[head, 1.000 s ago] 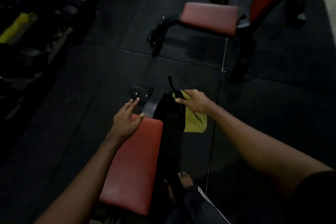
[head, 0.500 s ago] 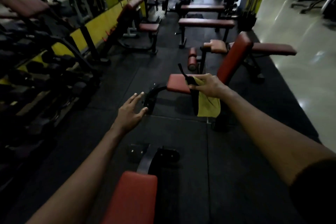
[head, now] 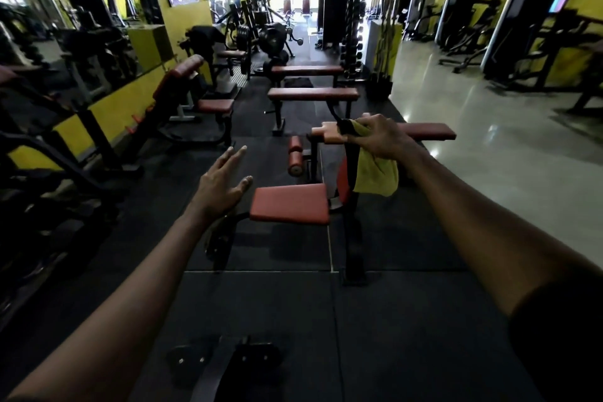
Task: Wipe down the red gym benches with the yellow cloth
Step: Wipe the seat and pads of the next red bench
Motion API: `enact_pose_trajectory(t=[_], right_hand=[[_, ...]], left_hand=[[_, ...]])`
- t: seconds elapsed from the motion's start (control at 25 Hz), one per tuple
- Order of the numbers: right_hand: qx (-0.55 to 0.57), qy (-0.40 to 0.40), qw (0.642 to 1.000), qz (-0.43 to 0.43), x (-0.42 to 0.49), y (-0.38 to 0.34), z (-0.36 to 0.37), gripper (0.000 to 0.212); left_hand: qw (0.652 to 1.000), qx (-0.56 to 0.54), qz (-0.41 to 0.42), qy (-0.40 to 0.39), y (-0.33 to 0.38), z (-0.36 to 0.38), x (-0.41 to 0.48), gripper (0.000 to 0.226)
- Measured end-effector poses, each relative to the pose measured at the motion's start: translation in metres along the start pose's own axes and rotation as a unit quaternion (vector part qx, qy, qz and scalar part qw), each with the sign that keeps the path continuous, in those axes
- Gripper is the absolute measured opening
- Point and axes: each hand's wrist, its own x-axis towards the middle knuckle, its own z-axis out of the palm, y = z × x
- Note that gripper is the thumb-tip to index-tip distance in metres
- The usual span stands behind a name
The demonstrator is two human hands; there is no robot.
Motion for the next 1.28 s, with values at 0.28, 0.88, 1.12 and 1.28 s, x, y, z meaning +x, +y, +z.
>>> enact_pose_trajectory(t=[0.28, 0.88, 1.12, 1.28], right_hand=[[0.017, 0.053, 0.998, 0.039, 0.066, 0.076, -0.03, 0.035], [-0.038, 0.14, 0.973, 0.18, 0.294, 0.24, -0.067, 0.042], [-0.013, 0.143, 0.964, 0.225, 0.375, 0.338, -0.059, 0.042], [0.002, 0.148, 0.961, 0.234, 0.418, 0.379, -0.051, 0.047]], left_hand=[[1.0, -0.007, 0.025, -0.018, 0.014, 0.068, 0.106, 0.072], [0.983, -0.035, 0.13, -0.127, -0.012, 0.246, 0.438, 0.073], [0.966, -0.043, 0.172, -0.19, -0.002, 0.347, 0.556, 0.074], [0.96, -0.038, 0.182, -0.209, 0.0, 0.398, 0.618, 0.071]])
